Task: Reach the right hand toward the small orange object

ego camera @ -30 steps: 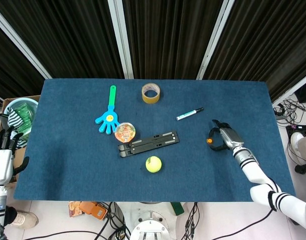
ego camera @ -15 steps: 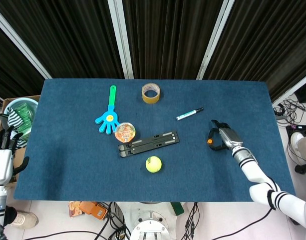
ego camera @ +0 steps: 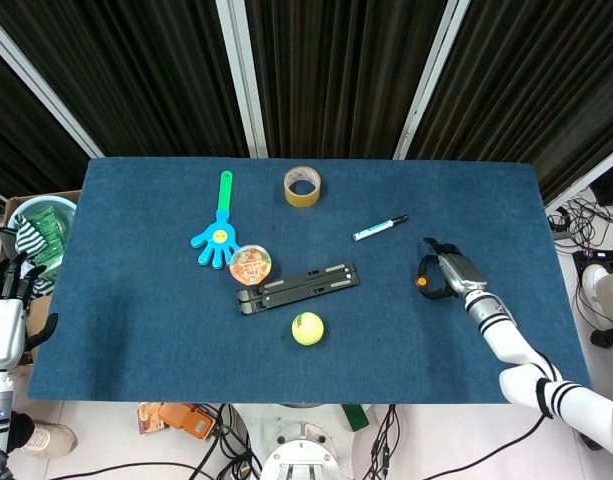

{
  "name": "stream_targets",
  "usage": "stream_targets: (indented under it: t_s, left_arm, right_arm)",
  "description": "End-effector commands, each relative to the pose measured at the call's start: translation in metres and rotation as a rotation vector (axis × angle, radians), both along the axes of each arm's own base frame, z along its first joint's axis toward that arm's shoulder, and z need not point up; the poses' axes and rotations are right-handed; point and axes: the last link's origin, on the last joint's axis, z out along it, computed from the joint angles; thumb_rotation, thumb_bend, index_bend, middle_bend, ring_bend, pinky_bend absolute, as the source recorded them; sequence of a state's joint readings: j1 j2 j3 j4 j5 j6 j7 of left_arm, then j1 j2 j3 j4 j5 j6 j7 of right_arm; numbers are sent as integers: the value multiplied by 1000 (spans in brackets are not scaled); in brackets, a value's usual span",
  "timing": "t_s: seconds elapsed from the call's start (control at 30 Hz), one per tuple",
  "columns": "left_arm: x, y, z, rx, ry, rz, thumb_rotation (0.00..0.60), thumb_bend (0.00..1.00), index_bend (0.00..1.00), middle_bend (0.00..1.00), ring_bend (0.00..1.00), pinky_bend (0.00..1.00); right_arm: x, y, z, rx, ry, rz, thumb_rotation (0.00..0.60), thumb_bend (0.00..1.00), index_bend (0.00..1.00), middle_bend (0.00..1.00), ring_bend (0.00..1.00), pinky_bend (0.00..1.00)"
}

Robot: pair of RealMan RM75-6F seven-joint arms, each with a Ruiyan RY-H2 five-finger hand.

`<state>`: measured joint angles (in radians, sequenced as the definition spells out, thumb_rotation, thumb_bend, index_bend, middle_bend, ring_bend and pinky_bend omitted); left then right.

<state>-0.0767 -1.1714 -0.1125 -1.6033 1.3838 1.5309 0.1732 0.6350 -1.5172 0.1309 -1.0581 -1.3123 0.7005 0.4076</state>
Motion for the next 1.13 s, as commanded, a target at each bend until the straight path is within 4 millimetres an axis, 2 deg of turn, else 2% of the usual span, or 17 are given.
stream_targets:
  t_s: [0.03,0.27,0.7,0.87,1.13]
  left_arm:
    - [0,0,0,0,0,0,600,256,189,27,0,96]
    - [0,0,0,-3,3,2,600,255,189,27,0,96]
    - [0,-1,0,-5,3,3,600,255,189,27,0,96]
    - [1,-1,-1,-8,1,1,600,255,189,27,0,96]
    - [1,-1,-2,-9,1,0,600,255,189,27,0,96]
  right_arm:
    - [4,-2,5,-13,-8,13,600,509,577,79,143,3]
    - [32,-9,31,-63,-36,93,600,509,582,79,143,4]
    - [115,-29,71,-94,-125,215,600,509,592,79,143,22]
    - [129,-29,84,-104,-137,232,600,509,592,79,143,22]
    - [133,-25,96,-101,-151,227,600,509,599,79,143,22]
